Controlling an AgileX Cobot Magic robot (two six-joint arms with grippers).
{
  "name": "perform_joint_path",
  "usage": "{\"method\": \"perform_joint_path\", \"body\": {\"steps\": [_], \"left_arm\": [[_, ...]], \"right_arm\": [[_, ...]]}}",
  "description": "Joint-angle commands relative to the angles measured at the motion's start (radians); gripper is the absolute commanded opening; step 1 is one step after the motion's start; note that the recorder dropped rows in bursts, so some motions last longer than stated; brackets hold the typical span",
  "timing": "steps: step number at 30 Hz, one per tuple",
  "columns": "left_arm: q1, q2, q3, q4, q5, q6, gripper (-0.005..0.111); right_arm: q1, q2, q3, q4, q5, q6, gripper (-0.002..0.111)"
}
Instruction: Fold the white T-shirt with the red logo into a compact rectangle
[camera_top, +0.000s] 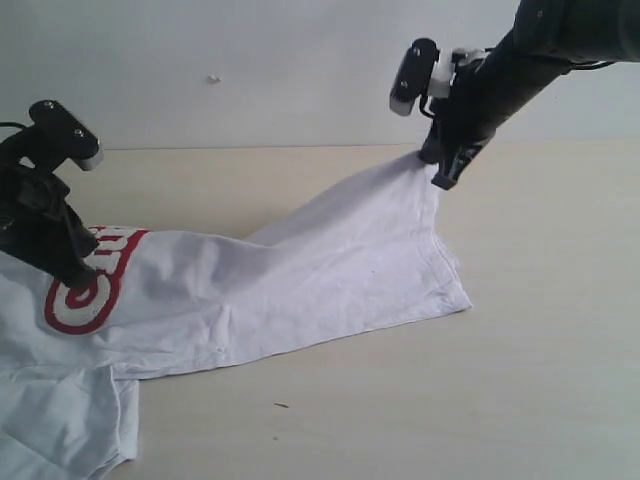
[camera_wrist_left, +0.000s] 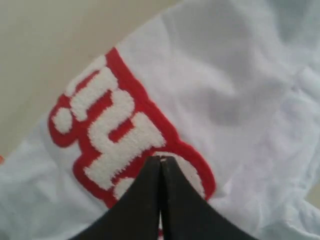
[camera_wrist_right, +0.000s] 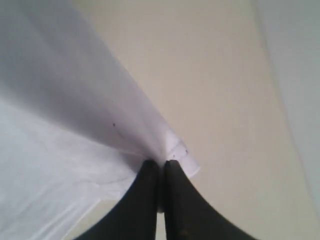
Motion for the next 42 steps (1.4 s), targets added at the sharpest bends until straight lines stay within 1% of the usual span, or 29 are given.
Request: {"method": "perform_joint_path", "body": {"steps": [1, 6, 8, 11, 12, 13, 14, 16, 17, 22, 23, 24, 26, 29, 33, 35, 38, 41, 42], "left_arm": [[0.002, -0.002, 0.001, -0.004, -0.184, 0.025, 0.000], [0.002, 0.008, 0.001, -0.004, -0.324, 0.055, 0.000], [0.002, 0.021, 0.001, -0.004, -0.346, 0.059, 0.000], [0.002, 0.042, 0.001, -0.004, -0.348, 0.074, 0.000], [0.002, 0.046, 0.001, -0.004, -0.348, 0.074, 0.000], [0.002, 0.052, 0.001, -0.004, -0.342, 0.072, 0.000], [0.002, 0.057, 0.001, -0.004, -0.338, 0.071, 0.000], [0.002, 0.066, 0.001, -0.004, -0.314, 0.071, 0.000], [0.002, 0.070, 0.001, -0.004, -0.298, 0.071, 0.000], [0.002, 0.082, 0.001, -0.004, -0.200, 0.071, 0.000], [0.002, 0.082, 0.001, -0.009, -0.177, 0.070, 0.000], [0.002, 0.082, 0.001, -0.008, -0.151, 0.059, 0.000], [0.002, 0.082, 0.001, -0.008, -0.107, 0.029, 0.000], [0.017, 0.107, 0.001, -0.008, -0.053, -0.066, 0.000], [0.026, 0.173, 0.001, -0.007, -0.009, -0.150, 0.000], [0.026, 0.210, 0.001, -0.007, 0.003, -0.180, 0.000], [0.033, 0.260, 0.001, 0.004, 0.010, -0.250, 0.000], [0.037, 0.305, 0.001, 0.007, 0.015, -0.256, 0.000], [0.037, 0.310, 0.001, 0.007, 0.015, -0.256, 0.000]], "right_arm": [[0.002, 0.028, -0.001, 0.115, -0.223, -0.093, 0.000], [0.002, 0.109, -0.001, 0.113, -0.420, -0.088, 0.002], [0.002, 0.131, -0.001, 0.113, -0.494, -0.088, 0.011], [0.002, 0.139, -0.001, 0.115, -0.600, -0.068, 0.033], [0.002, 0.139, -0.001, 0.115, -0.629, -0.038, 0.038], [0.002, 0.139, -0.001, 0.115, -0.661, 0.014, 0.042], [0.002, 0.139, -0.001, 0.115, -0.680, 0.066, 0.043], [0.002, 0.135, -0.002, 0.115, -0.667, 0.153, 0.040], [0.002, 0.132, -0.002, 0.115, -0.645, 0.190, 0.037], [0.002, 0.126, -0.002, 0.107, -0.431, 0.284, 0.010], [0.002, 0.125, -0.002, 0.107, -0.371, 0.290, 0.004], [0.002, 0.125, -0.008, 0.105, -0.302, 0.298, 0.000], [0.002, 0.125, -0.029, 0.078, -0.166, 0.345, 0.000], [0.002, 0.125, -0.058, 0.014, 0.004, 0.514, 0.000], [0.002, 0.135, -0.056, -0.017, 0.178, 0.556, 0.000], [0.002, 0.135, -0.008, -0.020, 0.170, 0.556, 0.000], [0.002, 0.133, 0.089, -0.043, 0.075, 0.599, 0.000], [0.002, 0.133, 0.160, -0.093, 0.003, 0.640, 0.000], [0.002, 0.133, 0.171, -0.110, 0.004, 0.656, 0.000]]}}
